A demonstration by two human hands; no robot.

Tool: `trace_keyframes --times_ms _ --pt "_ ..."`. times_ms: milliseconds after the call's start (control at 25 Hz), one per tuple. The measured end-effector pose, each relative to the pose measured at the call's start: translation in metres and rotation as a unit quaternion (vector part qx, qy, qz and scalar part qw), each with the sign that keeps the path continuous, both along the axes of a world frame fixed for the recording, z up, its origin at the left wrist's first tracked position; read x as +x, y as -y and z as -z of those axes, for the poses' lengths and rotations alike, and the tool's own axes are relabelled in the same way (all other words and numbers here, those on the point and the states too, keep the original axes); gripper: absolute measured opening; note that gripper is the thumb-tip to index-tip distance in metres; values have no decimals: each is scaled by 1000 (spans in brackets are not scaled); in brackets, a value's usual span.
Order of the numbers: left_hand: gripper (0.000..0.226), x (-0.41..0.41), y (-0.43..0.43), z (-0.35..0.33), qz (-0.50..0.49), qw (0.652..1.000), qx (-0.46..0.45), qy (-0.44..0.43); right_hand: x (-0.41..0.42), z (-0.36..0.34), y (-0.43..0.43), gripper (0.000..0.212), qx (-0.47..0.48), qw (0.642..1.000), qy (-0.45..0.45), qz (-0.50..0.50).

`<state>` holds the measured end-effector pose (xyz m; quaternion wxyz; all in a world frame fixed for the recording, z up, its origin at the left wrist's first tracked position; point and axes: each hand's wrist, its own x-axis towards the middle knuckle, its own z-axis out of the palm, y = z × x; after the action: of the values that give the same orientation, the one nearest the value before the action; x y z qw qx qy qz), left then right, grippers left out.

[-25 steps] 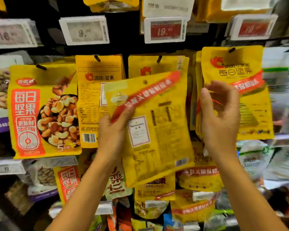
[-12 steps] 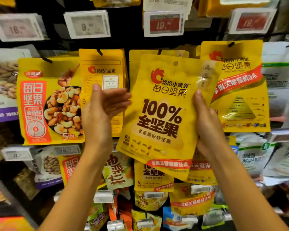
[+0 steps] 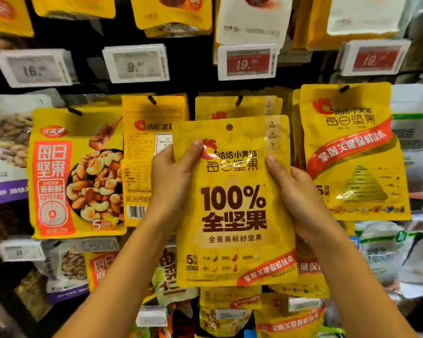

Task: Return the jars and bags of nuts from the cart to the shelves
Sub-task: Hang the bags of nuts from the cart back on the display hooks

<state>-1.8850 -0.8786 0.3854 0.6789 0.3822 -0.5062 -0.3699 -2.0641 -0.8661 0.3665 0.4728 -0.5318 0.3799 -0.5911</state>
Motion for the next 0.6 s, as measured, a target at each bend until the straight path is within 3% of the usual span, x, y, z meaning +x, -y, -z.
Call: trace_keyframes --times_ms 280,600 --pt "14 -20 48 -40 -17 1000 -2 10 0 -33 49 29 -15 995 9 96" --pt "15 -30 78 -41 -26 999 24 18 -7 -33 75 29 -8 994 11 106"
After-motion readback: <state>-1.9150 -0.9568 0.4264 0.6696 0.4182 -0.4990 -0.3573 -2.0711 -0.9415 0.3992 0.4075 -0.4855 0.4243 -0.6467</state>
